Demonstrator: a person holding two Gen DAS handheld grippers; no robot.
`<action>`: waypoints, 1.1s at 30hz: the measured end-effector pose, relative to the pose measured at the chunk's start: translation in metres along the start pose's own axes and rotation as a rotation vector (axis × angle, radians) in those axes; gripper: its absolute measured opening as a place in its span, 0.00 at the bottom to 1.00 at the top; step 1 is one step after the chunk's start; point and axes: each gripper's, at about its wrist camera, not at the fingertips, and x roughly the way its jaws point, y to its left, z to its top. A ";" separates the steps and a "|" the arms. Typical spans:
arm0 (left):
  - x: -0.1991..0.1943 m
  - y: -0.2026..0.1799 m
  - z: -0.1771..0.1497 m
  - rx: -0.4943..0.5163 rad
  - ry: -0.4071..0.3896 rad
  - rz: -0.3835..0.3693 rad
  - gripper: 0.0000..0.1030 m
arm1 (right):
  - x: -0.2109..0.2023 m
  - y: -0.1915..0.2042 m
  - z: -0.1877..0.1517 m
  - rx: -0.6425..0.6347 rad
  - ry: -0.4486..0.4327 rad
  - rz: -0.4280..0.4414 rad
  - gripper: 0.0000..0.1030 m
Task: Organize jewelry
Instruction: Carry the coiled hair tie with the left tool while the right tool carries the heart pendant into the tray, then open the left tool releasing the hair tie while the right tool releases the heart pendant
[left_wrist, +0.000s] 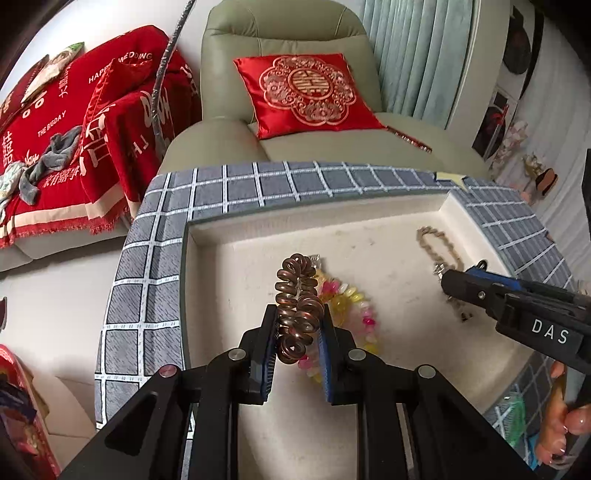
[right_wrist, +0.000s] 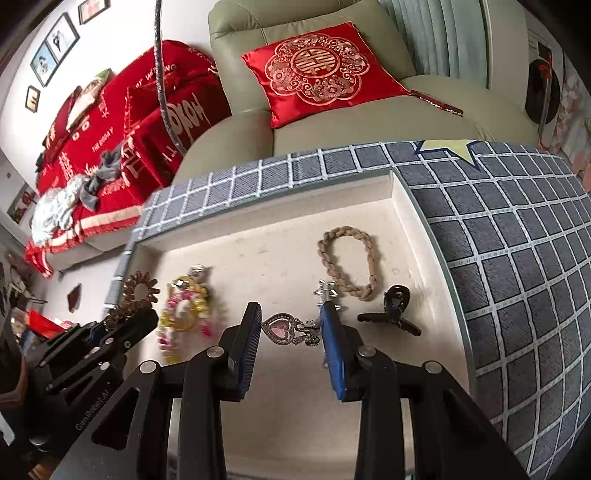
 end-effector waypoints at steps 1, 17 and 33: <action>0.001 -0.001 -0.001 0.007 0.002 0.007 0.34 | 0.002 0.000 0.000 -0.008 -0.002 -0.010 0.35; 0.013 -0.010 -0.010 0.053 0.028 0.048 0.34 | 0.012 0.014 -0.008 -0.110 -0.036 -0.118 0.35; 0.013 -0.015 -0.014 0.064 0.027 0.071 0.34 | -0.015 0.004 -0.008 0.011 -0.059 0.016 0.72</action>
